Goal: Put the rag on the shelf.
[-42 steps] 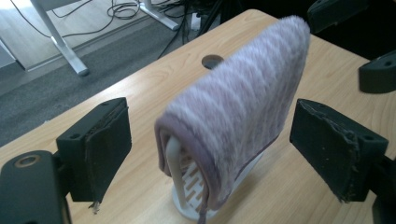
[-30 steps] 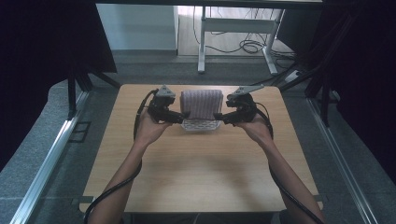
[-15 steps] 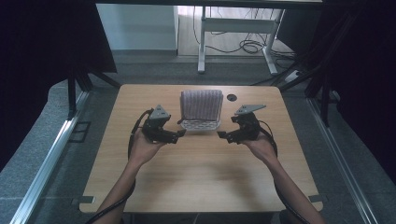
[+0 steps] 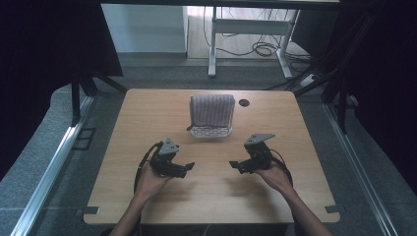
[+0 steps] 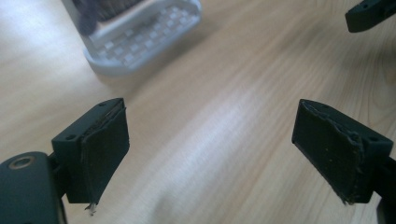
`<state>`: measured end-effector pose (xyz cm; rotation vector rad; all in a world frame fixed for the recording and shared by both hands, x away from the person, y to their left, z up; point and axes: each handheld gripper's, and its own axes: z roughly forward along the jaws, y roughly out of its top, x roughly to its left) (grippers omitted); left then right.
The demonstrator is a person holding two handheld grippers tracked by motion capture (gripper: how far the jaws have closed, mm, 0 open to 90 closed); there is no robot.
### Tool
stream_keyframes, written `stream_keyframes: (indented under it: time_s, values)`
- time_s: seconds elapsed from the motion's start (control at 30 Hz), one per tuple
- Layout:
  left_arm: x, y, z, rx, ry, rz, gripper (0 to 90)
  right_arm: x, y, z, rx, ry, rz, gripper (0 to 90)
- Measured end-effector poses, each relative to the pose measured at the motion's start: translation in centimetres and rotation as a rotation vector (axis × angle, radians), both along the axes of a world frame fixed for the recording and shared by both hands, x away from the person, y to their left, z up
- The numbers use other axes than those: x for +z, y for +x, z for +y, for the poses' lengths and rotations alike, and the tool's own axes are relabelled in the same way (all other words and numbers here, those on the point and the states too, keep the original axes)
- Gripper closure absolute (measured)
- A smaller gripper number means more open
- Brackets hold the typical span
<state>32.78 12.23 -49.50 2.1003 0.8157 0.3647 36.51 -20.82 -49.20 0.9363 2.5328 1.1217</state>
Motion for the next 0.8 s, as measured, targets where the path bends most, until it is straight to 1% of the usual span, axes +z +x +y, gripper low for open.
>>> stream_keyframes:
  time_s: [0.03,0.1,0.13,0.17,0.2,0.23,0.27,0.3,0.33,0.4,0.43,0.47,0.5,0.53,0.57,0.6,0.8]
  values:
    - [-0.4,-0.2,-0.1,-0.006,0.008,0.000,10.8,0.0,0.0,0.0,0.000,0.000,0.000,4.9]
    - [-1.2,-0.7,-0.3,-0.009,0.015,0.008,10.8,-0.7,-0.3,0.1,0.002,-0.002,0.012,4.9]
    - [-1.9,-1.0,-0.4,-0.011,0.020,0.017,10.7,-1.5,-0.5,0.1,0.006,-0.003,0.011,5.0]
    - [-1.9,-1.0,-0.4,-0.011,0.020,0.017,10.8,-1.5,-0.5,0.1,0.006,-0.003,0.011,5.0]
    - [-2.3,-1.1,-0.4,-0.012,0.032,0.023,10.8,-1.9,-0.7,0.2,0.011,-0.008,0.009,5.0]
    - [-2.9,-1.4,-0.4,-0.013,0.060,0.033,10.7,-2.6,-0.9,0.3,0.021,-0.017,0.015,5.2]
    - [-2.9,-1.4,-0.4,-0.013,0.060,0.033,10.7,-2.6,-0.9,0.3,0.021,-0.017,0.015,5.2]
    - [-3.6,-1.6,-0.3,-0.014,0.053,0.054,10.7,-3.4,-1.0,0.5,0.033,-0.023,0.032,5.2]
    - [-3.9,-1.6,-0.3,-0.016,0.060,0.062,10.7,-3.8,-1.1,0.7,0.039,-0.038,0.030,5.2]
    - [-4.5,-1.7,-0.5,-0.014,0.086,0.071,10.5,-4.3,-1.2,0.8,0.047,-0.061,0.018,4.9]
    - [-4.8,-1.6,-0.7,-0.014,0.107,0.078,10.5,-4.5,-1.2,0.9,0.048,-0.061,0.018,4.6]
    - [-4.9,-1.5,-0.9,-0.013,0.132,0.089,10.5,-4.7,-1.2,0.9,0.049,-0.062,0.020,3.9]
    - [-4.8,-1.5,-0.9,-0.016,0.133,0.087,10.2,-4.9,-1.2,0.9,0.046,-0.066,0.012,1.6]
    - [-4.8,-1.5,-0.9,-0.016,0.133,0.087,10.2,-4.9,-1.2,0.9,0.046,-0.066,0.012,1.6]
    - [-4.9,-1.3,-0.9,-0.018,0.124,0.105,10.3,-5.3,-1.3,0.9,0.050,-0.069,-0.016,0.0]
    - [-4.9,-1.3,-0.8,-0.010,0.121,0.107,10.0,-5.3,-1.3,0.9,0.050,-0.070,-0.016,0.0]
    - [-4.9,-1.3,-0.8,-0.001,0.125,0.106,9.9,-5.3,-1.3,0.9,0.048,-0.071,-0.019,0.0]
